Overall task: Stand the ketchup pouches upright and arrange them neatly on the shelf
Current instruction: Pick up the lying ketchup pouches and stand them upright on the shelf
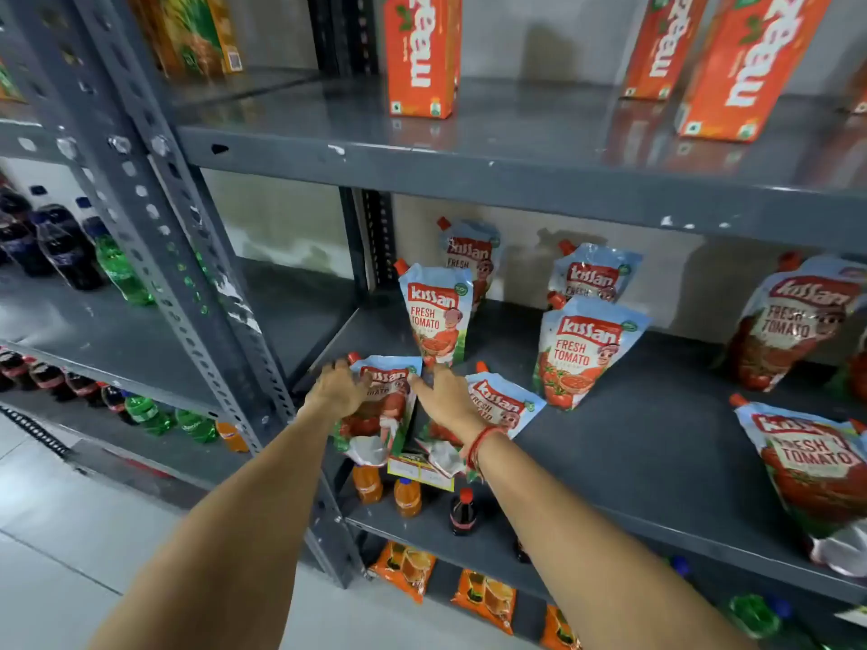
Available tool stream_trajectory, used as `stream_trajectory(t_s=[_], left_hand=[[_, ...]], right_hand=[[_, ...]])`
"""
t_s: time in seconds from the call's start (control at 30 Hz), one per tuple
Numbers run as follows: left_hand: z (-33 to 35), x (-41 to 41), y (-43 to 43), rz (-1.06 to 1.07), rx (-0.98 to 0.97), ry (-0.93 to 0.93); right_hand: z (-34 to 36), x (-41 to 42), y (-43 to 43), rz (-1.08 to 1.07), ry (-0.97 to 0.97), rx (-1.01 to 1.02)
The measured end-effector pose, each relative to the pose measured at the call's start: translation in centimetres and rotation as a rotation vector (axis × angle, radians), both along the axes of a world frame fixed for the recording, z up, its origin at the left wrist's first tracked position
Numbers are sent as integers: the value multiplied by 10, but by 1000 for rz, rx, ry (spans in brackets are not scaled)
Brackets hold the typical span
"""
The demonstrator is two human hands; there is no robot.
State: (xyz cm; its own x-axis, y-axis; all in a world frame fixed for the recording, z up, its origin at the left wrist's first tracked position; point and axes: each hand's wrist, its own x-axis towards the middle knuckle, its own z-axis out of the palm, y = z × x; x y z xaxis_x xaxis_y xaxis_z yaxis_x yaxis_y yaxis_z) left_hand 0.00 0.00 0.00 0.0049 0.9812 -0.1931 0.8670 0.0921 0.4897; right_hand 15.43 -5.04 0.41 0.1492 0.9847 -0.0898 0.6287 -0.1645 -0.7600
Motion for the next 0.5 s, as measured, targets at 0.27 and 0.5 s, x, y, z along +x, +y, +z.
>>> stream_trajectory(t_s=[0.27,0.5], left_hand=[[-14,3,30,345,-153,-391],[-18,-15,34,407,-259,-800]], right_hand=[[-13,-28,50,-311,409,-287],[-22,-35,50,-448,773,-320]])
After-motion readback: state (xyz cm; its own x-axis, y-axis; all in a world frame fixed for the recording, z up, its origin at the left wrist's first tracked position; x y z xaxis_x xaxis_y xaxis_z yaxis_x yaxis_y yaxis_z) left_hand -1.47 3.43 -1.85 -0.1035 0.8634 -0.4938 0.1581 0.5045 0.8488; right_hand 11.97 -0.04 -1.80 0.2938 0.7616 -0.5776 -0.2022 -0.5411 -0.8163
